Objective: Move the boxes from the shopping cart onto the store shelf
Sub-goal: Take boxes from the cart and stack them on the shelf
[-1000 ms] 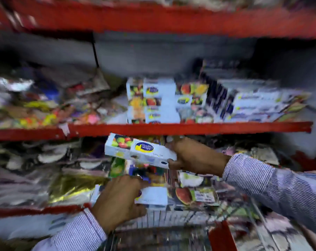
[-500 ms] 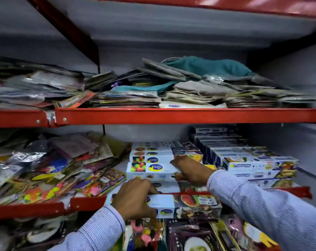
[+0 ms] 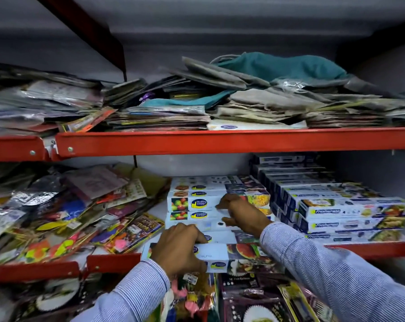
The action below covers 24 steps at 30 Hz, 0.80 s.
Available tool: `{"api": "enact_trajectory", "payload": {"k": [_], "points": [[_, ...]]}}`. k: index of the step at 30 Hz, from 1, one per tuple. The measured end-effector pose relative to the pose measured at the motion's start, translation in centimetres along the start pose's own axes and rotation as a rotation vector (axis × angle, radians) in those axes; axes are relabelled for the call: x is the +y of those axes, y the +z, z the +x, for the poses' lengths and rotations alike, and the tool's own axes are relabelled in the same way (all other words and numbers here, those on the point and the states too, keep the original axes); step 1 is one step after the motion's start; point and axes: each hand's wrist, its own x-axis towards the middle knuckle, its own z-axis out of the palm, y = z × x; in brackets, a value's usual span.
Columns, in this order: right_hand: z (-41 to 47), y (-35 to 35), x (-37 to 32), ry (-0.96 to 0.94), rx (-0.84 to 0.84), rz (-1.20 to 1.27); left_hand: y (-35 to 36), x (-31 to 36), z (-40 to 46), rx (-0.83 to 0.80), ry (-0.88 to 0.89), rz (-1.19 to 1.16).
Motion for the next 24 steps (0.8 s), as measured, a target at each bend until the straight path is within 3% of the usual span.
{"api": "enact_trajectory", "payload": {"k": [5, 13, 18, 24], "points": [[-1.2, -2.8, 0.0, -0.001, 0.077, 0.016, -0.5, 0.5, 2.9, 0.049, -0.008, -0.041], [-5.2, -4.9, 0.0, -0.026, -0.22, -0.064, 1.1, 0.6, 6.4, 0.104, -0.059, -0.069], [-6.5, -2.6, 0.6, 0.007, -0.051, -0.073, 3.2, 0.3, 6.3, 0.136, -0.028, 0.021], [-7.0, -1.0, 1.1, 0.051, 0.019, -0.07, 3.8, 0.6, 5.5, 0.166, 0.026, 0.267]]}}
